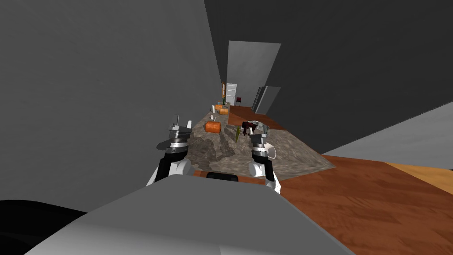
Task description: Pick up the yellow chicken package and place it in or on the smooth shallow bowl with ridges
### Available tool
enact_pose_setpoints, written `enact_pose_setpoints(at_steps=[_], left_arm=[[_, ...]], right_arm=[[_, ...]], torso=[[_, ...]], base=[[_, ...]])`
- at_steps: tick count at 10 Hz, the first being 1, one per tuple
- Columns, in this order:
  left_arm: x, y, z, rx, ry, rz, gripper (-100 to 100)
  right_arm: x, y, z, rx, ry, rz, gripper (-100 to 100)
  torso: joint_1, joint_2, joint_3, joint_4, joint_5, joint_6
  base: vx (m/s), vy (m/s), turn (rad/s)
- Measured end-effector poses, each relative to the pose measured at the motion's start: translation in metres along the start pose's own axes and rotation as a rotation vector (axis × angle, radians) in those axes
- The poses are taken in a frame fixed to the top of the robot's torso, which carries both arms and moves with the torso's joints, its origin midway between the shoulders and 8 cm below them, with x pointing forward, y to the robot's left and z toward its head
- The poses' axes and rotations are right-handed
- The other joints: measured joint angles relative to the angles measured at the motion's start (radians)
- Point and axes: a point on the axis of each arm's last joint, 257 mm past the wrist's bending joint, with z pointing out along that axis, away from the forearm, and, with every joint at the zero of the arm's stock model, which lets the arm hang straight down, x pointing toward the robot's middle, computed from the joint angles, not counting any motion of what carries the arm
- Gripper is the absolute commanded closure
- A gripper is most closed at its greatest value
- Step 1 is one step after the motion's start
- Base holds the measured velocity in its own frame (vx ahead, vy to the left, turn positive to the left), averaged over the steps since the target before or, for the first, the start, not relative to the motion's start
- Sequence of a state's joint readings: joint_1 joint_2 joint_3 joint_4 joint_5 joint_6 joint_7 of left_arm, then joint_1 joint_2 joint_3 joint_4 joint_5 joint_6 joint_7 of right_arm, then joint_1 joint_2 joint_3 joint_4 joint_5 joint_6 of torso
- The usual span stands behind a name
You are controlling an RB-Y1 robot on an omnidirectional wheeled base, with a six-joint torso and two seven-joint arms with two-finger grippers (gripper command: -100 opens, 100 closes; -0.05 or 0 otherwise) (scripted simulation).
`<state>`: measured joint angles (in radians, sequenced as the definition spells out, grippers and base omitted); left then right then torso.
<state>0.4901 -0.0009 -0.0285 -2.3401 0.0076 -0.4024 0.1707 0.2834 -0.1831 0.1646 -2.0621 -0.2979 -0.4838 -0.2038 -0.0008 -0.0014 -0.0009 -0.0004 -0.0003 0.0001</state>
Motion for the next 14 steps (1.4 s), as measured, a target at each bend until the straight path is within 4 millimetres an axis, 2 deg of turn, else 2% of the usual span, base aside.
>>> enact_pose_setpoints(at_steps=[4, 9, 14], left_arm=[[0.0, 0.0, 0.0, 0.0, 0.0, 0.0, 0], [0.0, 0.0, 0.0, 0.0, 0.0, 0.0, 0], [0.0, 0.0, 0.0, 0.0, 0.0, 0.0, 0]], right_arm=[[-0.002, -0.044, 0.006, 0.073, -0.024, 0.22, -100], [-0.012, -0.095, 0.001, 0.163, -0.084, 0.431, -100], [-0.023, -0.133, -0.005, 0.227, -0.151, 0.576, -100]], torso=[[0.0, 0.0, 0.0, 0.0, 0.0, 0.0], [0.001, 0.002, 0.001, 0.0, 0.0, 0.0], [0.001, 0.002, 0.001, 0.0, 0.0, 0.0]], base=[[0.007, -0.022, 0.026], [-0.008, -0.005, 0.003], [-0.011, 0.005, -0.012]])
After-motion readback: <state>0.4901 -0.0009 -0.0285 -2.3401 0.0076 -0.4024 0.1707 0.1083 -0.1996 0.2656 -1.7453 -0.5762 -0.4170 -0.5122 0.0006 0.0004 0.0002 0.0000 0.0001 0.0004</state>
